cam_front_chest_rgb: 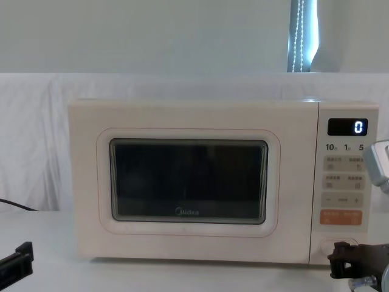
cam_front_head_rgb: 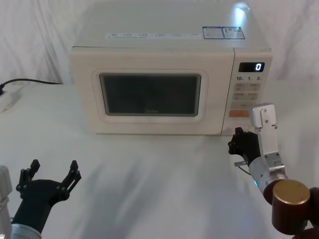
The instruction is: Press the button to open the microwave door with one hand; close the microwave door with the other hand.
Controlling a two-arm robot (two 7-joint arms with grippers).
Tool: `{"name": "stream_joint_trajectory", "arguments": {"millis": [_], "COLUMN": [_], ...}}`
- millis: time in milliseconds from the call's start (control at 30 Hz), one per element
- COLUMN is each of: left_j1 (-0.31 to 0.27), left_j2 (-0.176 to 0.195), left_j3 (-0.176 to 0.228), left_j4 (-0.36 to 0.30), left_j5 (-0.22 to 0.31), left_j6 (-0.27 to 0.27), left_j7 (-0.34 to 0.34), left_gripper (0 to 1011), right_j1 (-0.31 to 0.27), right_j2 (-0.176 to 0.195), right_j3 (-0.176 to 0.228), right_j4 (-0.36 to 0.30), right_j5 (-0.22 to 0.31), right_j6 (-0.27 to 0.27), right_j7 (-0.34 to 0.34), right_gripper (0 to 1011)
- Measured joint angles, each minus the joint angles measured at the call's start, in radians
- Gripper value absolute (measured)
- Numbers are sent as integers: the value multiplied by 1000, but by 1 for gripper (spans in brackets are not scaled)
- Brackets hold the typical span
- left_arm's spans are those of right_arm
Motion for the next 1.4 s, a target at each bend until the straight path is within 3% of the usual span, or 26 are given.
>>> {"name": "stream_joint_trajectory", "arguments": {"millis": [1400], "left_j1": [0], "left_j2": [0], "left_j3": [0], "left_j4": [0], "left_j5": [0], "left_j6": [0], "left_j7": [0], "left_gripper": [1001], "right_j1": [54], "right_j2": [-19], "right_j3": [16], "right_j4": [72], "right_j5": [-45], "right_j6": [5], "right_j7": [-30], "right_gripper": [0]}}
